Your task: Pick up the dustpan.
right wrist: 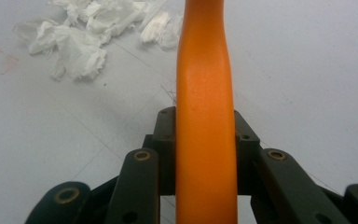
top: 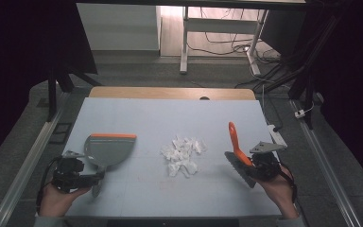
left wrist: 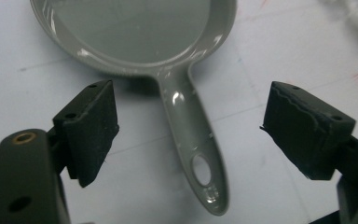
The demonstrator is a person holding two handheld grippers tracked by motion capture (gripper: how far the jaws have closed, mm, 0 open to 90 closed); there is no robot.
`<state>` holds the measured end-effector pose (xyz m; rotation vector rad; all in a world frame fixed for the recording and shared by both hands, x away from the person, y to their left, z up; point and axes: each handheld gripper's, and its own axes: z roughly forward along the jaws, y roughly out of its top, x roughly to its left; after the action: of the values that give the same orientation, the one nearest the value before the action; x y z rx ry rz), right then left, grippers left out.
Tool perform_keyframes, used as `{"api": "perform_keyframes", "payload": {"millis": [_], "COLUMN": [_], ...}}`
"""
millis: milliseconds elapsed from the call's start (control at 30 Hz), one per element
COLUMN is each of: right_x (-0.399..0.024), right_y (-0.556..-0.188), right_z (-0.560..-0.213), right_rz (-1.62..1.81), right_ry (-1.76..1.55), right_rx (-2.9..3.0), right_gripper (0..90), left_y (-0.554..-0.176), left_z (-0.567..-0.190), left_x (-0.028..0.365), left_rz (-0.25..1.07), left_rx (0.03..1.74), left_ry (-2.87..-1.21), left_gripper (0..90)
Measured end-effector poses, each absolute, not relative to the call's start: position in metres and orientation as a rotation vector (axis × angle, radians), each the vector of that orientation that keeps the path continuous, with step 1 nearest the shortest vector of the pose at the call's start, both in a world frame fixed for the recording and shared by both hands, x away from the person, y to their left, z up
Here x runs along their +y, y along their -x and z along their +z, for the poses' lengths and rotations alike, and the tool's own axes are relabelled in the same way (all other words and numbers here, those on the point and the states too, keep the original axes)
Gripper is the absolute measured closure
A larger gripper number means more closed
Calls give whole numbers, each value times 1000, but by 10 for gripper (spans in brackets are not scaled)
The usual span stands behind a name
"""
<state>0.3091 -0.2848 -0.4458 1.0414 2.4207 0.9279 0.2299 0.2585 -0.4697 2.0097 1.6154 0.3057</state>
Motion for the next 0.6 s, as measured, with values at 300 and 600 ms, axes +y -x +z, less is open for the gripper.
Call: {"api": "perform_keyframes", "payload": {"millis": [300,600], "right_x": [-284,-283], "right_y": [-310,-310], "right_z": [-448,-448], "right_rz": [918,913], "right_ry": [-1037,-1042], "right_rx": [2431,2428], "right_gripper": [705,705], "left_y": [-242,-255], "left_z": [-492,-508], "left_x": [263,255], "left_rz": [226,164], "left_rx": [1700,1717], "left_ry": [-2002,-1989], "left_gripper": [177,179]}}
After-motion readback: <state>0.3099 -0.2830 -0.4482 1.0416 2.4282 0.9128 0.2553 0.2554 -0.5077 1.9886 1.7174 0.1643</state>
